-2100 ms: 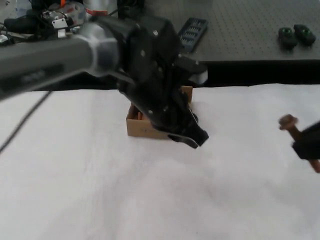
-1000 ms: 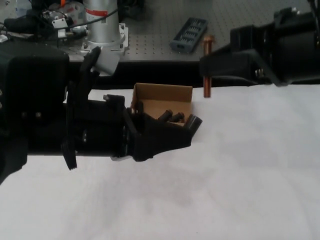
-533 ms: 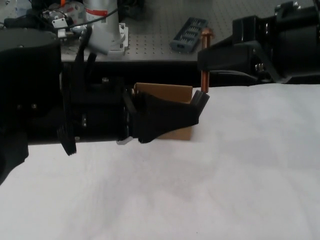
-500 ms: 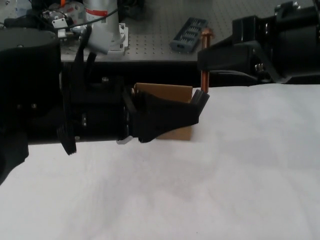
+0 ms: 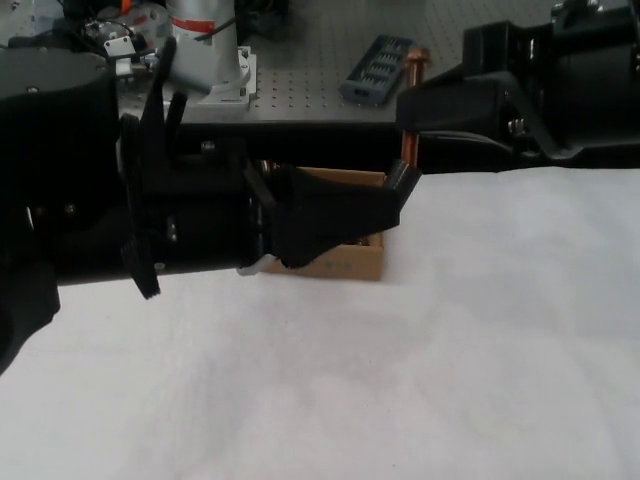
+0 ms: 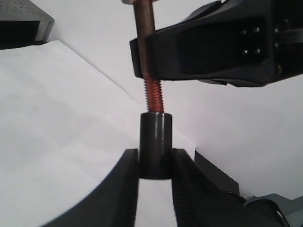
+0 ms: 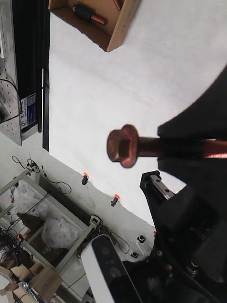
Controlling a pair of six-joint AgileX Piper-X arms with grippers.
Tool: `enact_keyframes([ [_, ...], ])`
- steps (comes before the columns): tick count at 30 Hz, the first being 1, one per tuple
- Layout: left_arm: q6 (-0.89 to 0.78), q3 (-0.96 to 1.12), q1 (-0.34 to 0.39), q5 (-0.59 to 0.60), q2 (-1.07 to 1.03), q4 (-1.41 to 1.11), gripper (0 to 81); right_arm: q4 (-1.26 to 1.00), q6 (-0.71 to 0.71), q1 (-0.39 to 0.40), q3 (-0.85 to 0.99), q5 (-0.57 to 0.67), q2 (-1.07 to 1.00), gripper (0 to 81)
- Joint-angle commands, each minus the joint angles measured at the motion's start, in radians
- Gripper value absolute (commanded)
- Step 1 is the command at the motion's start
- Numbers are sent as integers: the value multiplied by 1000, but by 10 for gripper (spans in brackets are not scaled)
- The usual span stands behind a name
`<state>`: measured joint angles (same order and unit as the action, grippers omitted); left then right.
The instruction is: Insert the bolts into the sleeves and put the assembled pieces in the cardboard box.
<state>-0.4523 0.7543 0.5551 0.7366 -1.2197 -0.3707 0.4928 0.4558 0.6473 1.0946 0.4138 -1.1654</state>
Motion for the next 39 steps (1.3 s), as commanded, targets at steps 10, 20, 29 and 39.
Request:
enact_keyframes([
  [10,-19,6,-3,-150,12,-53,6,3,13,-5,5,-50,4,28],
  [20,-19,6,-3,-150,12,-53,6,-10,15,-5,5,-68,4,28],
  [29,-19,6,-3,-146,12,-53,6,-13,-8,-5,5,-68,4,28],
  [39,-19,6,-1,-102,10,-50,6,-13,-8,-5,5,-60,4,28],
])
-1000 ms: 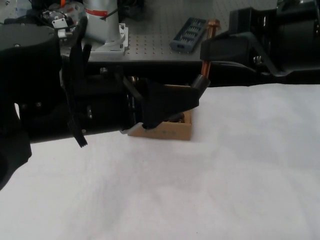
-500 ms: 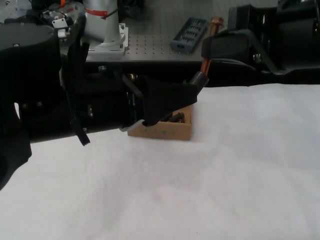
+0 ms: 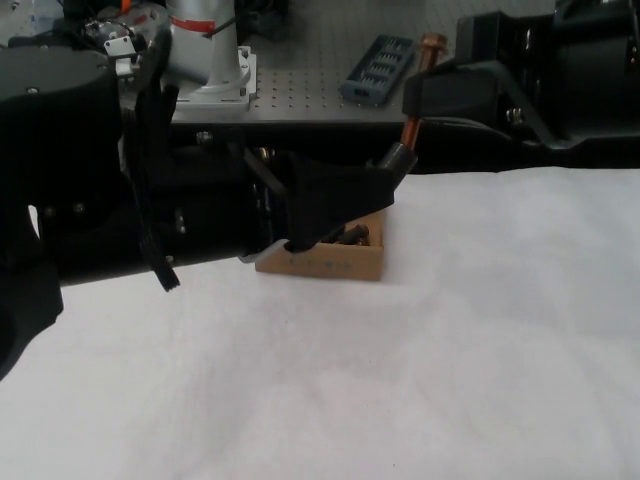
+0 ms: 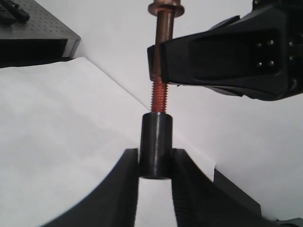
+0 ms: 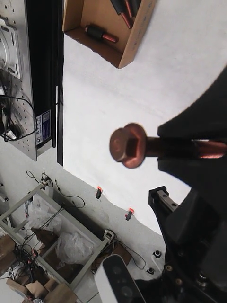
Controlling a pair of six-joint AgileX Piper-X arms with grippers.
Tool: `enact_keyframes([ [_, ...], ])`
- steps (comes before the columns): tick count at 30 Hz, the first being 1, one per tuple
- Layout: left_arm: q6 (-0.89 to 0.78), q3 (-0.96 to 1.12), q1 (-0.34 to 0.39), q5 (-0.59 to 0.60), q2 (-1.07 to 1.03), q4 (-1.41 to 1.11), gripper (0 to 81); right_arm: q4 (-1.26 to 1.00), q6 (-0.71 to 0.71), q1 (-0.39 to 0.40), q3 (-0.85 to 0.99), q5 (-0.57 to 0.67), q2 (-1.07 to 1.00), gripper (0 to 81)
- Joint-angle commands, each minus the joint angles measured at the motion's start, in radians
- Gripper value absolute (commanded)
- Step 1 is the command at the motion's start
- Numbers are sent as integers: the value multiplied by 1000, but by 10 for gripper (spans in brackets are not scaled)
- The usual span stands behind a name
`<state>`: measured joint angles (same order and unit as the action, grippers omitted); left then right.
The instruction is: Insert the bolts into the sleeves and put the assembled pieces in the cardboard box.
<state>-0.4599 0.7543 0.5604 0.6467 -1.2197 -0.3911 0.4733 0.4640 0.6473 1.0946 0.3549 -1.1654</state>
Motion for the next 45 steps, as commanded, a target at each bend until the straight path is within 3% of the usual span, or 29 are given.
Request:
enact_keyframes([
  [1,-12,6,-6,-4,10,-27,6,6,-16,-5,5,4,4,28],
  [29,-12,6,-6,-4,-3,-30,6,-83,-70,-5,5,238,4,28],
  [45,-5,6,-6,-67,-3,-90,6,-81,-76,-5,5,241,4,28],
])
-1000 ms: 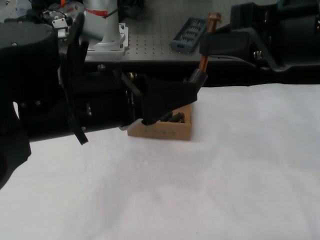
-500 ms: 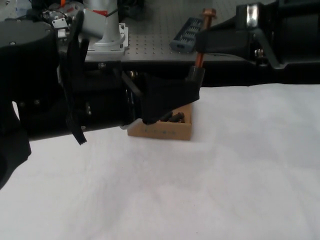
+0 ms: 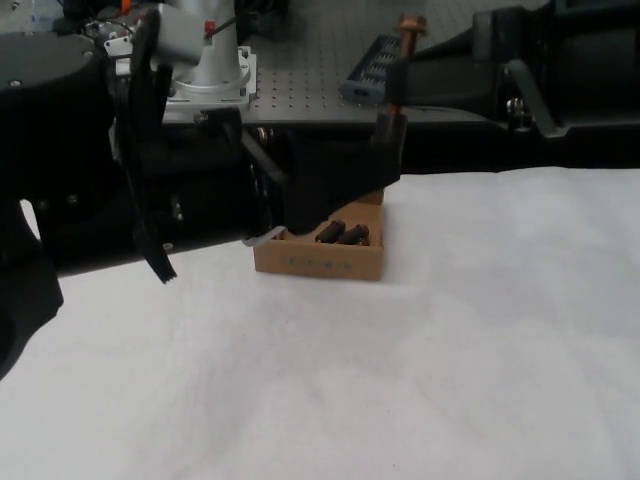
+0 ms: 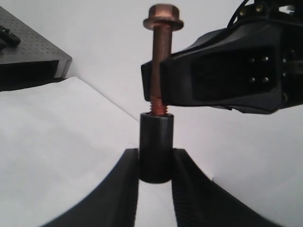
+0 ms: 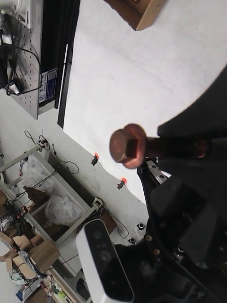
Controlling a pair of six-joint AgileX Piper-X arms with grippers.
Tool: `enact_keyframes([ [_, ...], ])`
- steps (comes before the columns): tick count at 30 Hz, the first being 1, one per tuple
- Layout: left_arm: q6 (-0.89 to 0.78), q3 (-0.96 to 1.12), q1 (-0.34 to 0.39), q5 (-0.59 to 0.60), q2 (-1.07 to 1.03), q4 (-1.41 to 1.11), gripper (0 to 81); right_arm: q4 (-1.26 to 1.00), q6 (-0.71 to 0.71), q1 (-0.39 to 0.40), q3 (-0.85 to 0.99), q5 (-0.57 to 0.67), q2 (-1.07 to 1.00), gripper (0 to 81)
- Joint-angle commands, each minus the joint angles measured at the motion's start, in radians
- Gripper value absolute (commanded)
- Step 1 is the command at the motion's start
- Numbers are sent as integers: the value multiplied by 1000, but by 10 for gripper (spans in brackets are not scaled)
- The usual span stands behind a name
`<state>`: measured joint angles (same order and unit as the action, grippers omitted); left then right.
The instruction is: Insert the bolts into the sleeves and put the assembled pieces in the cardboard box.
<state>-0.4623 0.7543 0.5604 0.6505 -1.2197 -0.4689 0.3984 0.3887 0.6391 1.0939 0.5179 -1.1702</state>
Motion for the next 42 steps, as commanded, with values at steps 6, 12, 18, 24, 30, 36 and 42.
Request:
enact_keyframes([
  [6,-3,6,-6,-61,-3,-12,6,32,-24,4,5,113,8,28],
  [12,-3,6,-6,-61,-3,-12,6,96,-64,4,5,113,8,28],
  [18,-3,6,-6,-61,-3,-12,6,98,-75,4,5,96,8,233],
  [24,18,6,-6,-63,-3,-27,6,120,-69,-1,5,53,8,424],
  [30,24,6,-6,-63,-3,-27,6,120,-71,-11,5,58,11,402],
  [36,126,9,-13,-66,-21,-27,6,235,-179,-69,5,56,57,402],
  [42,134,74,-68,-71,-174,-23,6,465,-347,-176,5,-5,130,391],
])
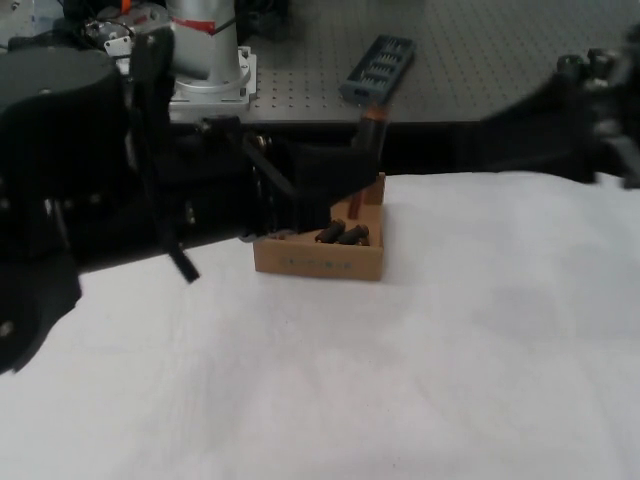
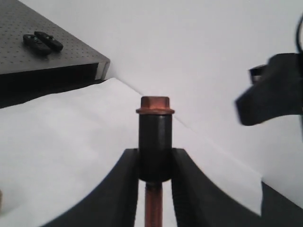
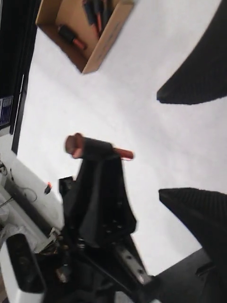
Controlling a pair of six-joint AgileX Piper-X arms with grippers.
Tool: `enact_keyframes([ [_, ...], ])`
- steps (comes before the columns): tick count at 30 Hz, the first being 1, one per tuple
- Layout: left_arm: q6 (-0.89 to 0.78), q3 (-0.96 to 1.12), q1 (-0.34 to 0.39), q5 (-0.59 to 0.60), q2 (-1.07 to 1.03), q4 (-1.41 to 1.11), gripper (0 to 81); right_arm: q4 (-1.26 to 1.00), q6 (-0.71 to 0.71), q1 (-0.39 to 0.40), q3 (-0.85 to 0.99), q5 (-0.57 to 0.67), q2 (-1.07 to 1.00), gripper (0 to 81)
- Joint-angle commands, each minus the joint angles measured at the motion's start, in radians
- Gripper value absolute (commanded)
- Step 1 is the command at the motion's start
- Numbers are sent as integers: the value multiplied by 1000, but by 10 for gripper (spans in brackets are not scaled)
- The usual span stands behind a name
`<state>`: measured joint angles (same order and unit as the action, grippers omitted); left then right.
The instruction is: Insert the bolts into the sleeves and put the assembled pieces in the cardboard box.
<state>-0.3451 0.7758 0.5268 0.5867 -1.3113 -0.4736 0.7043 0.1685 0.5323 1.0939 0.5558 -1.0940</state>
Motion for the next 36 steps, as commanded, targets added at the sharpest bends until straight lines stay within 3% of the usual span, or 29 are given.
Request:
enact_keyframes([
  [1,17,78,-49,-4,-125,-18,6,197,-163,-82,5,-63,61,379],
  [5,17,203,-100,4,-294,-10,6,320,-289,-132,5,-164,86,274],
  [11,66,505,-155,25,-590,106,6,419,-410,-161,5,-282,89,11],
  [20,174,868,-169,8,-897,350,6,419,-416,-161,5,-294,89,28],
  [26,174,942,-172,-145,-978,404,6,419,-416,-161,5,-294,89,28],
  [30,174,941,-176,-184,-980,420,0,419,-416,-161,5,-294,89,28],
  [32,174,941,-177,-186,-980,420,48,416,-416,-161,5,-294,89,28],
  [36,174,941,-177,-186,-980,420,223,404,-416,-161,5,-294,89,28],
])
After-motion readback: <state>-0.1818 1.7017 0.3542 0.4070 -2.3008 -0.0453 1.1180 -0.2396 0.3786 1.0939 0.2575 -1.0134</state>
